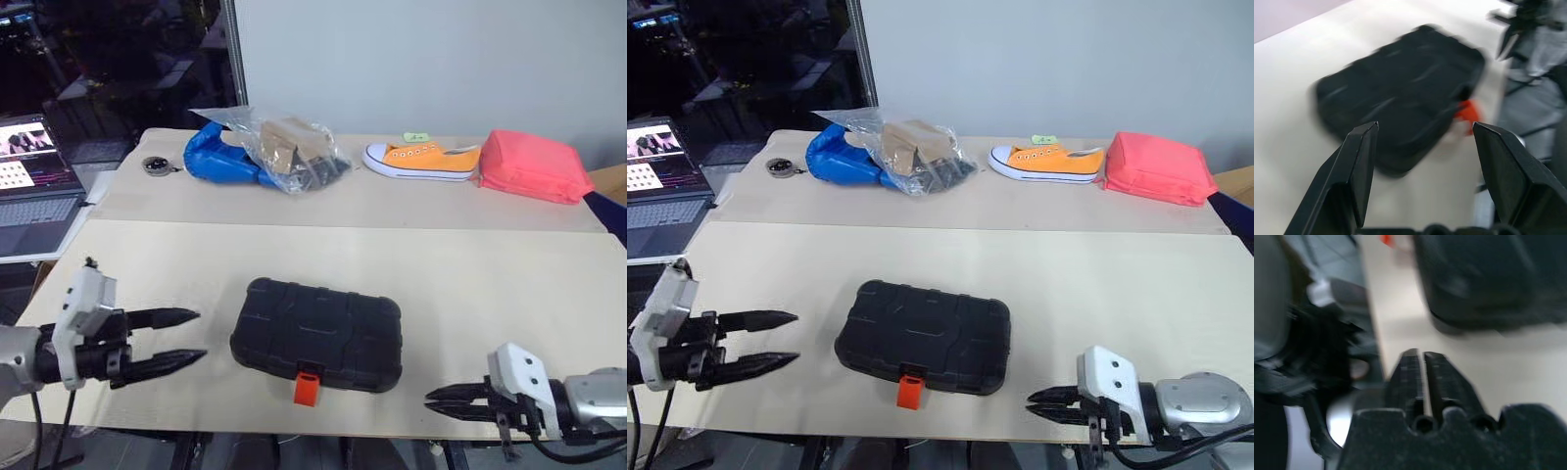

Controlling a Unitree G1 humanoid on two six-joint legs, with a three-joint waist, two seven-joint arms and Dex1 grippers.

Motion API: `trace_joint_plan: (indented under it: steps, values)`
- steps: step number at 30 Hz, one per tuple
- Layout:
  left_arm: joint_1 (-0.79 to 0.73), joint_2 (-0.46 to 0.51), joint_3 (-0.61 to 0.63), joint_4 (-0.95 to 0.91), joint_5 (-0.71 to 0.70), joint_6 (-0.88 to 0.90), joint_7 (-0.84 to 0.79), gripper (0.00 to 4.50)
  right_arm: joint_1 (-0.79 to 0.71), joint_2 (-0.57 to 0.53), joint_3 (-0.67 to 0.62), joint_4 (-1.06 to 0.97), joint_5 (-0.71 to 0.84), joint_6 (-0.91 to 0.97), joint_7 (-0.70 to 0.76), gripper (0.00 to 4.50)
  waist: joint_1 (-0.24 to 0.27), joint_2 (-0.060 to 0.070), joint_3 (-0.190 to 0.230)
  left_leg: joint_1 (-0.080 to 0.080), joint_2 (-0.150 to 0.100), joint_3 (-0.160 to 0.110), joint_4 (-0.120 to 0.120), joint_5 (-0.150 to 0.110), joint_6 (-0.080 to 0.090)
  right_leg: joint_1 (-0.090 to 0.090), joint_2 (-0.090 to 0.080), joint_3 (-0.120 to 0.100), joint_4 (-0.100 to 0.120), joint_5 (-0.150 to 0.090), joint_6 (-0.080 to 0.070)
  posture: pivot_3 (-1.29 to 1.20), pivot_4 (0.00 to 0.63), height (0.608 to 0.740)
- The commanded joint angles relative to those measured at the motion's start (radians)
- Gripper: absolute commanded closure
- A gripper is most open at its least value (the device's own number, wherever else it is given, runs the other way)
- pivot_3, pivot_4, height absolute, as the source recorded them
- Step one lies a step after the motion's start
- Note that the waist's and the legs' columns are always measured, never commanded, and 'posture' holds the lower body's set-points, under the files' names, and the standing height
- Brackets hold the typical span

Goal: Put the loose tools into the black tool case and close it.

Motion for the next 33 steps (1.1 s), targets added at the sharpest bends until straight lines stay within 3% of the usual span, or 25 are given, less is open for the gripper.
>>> trace_joint_plan:
  steps: [1,5,11,19,21,24,29,30,33]
  values:
    - [-0.017,0.003,0.001,-0.098,-0.046,0.013,0.043,1.23,-0.133,0.067,0.172,0.050,-0.173,0.001,-0.104,4.48,0.001,0.000,0.000,0.000,0.000,0.000,0.000,0.000,0.000,-0.002,0.000,0.000,0.000,0.000,-0.002,0.00,0.150,0.740]
    - [-0.024,-0.001,-0.011,-0.144,-0.069,0.023,0.083,1.23,-0.252,0.174,0.217,0.110,-0.231,0.070,-0.234,4.48,0.000,0.000,0.000,-0.005,-0.001,0.003,0.001,0.000,0.000,-0.007,0.000,0.002,0.001,0.002,0.000,0.00,0.150,0.740]
    - [-0.034,-0.020,-0.044,-0.194,-0.085,0.025,0.152,1.23,-0.426,0.335,0.169,0.183,-0.176,0.250,-0.391,4.48,-0.008,0.000,0.000,-0.005,0.000,0.004,0.001,0.000,0.000,-0.010,0.003,0.003,0.001,0.006,0.001,0.00,0.150,0.740]
    - [-0.155,-0.035,-0.186,-0.199,-0.034,0.023,0.304,1.23,-0.744,0.612,0.261,0.436,-0.272,0.337,-0.620,4.48,-0.014,0.001,0.000,-0.005,0.000,0.005,0.000,0.000,0.000,-0.010,0.007,0.002,0.002,0.010,-0.006,0.00,0.150,0.740]
    - [-0.192,-0.045,-0.229,-0.196,-0.017,0.026,0.344,1.23,-0.766,0.638,0.273,0.448,-0.276,0.341,-0.624,4.48,-0.015,0.001,0.000,-0.005,0.000,0.007,0.000,0.000,0.000,-0.011,0.008,0.002,0.002,0.011,-0.008,0.00,0.150,0.740]
    - [-0.224,-0.062,-0.277,-0.182,0.013,0.027,0.387,1.23,-0.743,0.590,0.264,0.382,-0.237,0.370,-0.551,4.48,-0.012,0.001,0.000,-0.008,0.000,0.008,-0.001,0.000,0.000,-0.012,0.008,0.002,0.002,0.011,-0.008,0.00,0.150,0.740]
    - [-0.205,-0.079,-0.378,-0.119,0.147,-0.031,0.383,1.23,-0.663,0.450,0.199,0.175,-0.081,0.495,-0.421,3.09,-0.001,0.002,0.000,-0.014,-0.001,0.007,-0.001,-0.002,0.000,-0.017,0.006,0.001,0.001,0.009,-0.005,0.00,0.150,0.740]
    - [-0.197,-0.079,-0.397,-0.105,0.177,-0.048,0.373,1.23,-0.656,0.433,0.197,0.143,-0.049,0.530,-0.406,2.59,-0.003,0.002,0.000,-0.016,-0.001,0.007,-0.001,-0.002,-0.001,-0.017,0.006,0.001,0.001,0.009,-0.005,0.00,0.150,0.740]
    - [-0.200,-0.107,-0.456,-0.061,0.224,-0.074,0.368,1.23,-0.633,0.362,0.232,0.056,-0.005,0.614,-0.376,1.74,-0.006,0.002,0.000,-0.016,-0.001,0.006,-0.001,-0.002,-0.001,-0.018,0.005,0.001,0.001,0.009,-0.005,0.00,0.150,0.740]
